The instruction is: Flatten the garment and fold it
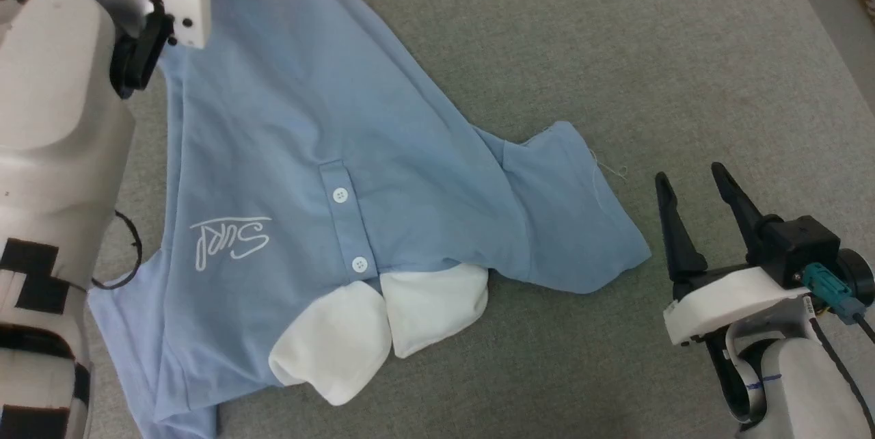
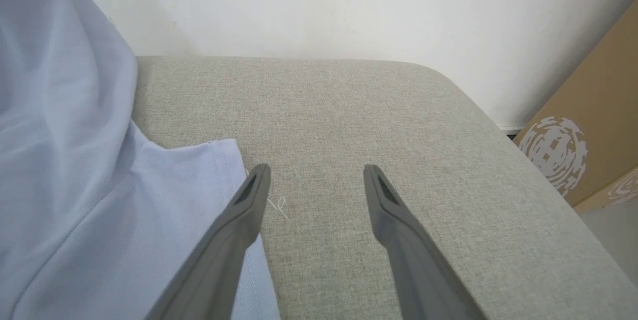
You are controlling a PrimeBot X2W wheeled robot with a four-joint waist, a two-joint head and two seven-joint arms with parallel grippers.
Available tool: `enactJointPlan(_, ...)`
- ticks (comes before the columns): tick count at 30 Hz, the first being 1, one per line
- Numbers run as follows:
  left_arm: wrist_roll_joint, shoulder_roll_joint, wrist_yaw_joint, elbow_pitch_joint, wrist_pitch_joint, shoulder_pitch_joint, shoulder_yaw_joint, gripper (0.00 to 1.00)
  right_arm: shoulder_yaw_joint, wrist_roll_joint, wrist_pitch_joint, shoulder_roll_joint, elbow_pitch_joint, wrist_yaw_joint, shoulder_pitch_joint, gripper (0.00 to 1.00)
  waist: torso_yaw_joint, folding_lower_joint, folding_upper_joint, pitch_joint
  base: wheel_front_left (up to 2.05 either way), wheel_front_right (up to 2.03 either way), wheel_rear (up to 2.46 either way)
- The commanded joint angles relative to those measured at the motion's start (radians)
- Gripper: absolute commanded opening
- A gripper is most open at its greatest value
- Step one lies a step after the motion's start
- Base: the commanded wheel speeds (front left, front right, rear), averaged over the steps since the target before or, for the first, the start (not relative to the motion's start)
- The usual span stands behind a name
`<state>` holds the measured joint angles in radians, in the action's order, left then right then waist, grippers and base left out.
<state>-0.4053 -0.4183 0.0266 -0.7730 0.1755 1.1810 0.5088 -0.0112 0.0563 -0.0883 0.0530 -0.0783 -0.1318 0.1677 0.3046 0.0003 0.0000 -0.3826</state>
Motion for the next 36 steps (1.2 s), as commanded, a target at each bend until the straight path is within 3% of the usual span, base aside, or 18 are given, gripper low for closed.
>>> enactJointPlan(1, 0.006, 0.007, 0.015, -0.028, -0.026, 0.009, 0.008, 1.00, 0.008, 0.009, -0.012, -0.003, -0.002, 0.001, 0.020, 1.00, 0.011, -0.0003, 0.0000, -0.015, 0.00, 0.00, 0.00)
enactJointPlan(10, -0.044, 0.047, 0.065, -0.093, -0.203, -0.044, 0.000, 1.00, -0.031, -0.033, 0.000, -0.003, 0.007, 0.001, 0.007, 1.00, -0.084, -0.0003, 0.0000, 0.073, 0.00, 0.00, 0.00)
enactJointPlan(18, -0.114, 0.055, 0.066, -0.043, -0.352, -0.137, -0.057, 1.00, -0.080, -0.065, 0.043, 0.006, 0.036, 0.001, -0.034, 1.00, -0.188, -0.0003, 0.0000, 0.175, 0.00, 0.00, 0.00)
enactJointPlan(23, -0.154, 0.038, 0.022, 0.084, -0.415, -0.290, -0.112, 1.00, -0.107, -0.063, 0.075, 0.027, 0.060, 0.001, -0.080, 1.00, -0.260, -0.0003, 0.0000, 0.236, 0.00, 0.00, 0.00)
enactJointPlan(31, -0.193, 0.000, -0.119, 0.430, -0.434, -0.691, -0.207, 1.00, -0.123, -0.051, 0.113, 0.032, 0.092, 0.001, -0.147, 1.00, -0.342, -0.0003, 0.0000, 0.287, 0.00, 0.00, 0.00)
enactJointPlan(36, -0.183, -0.002, -0.188, 0.611, -0.434, -0.927, -0.201, 1.00, -0.114, -0.042, 0.114, 0.027, 0.091, 0.001, -0.169, 1.00, -0.365, -0.0003, 0.0000, 0.299, 0.00, 0.00, 0.00)
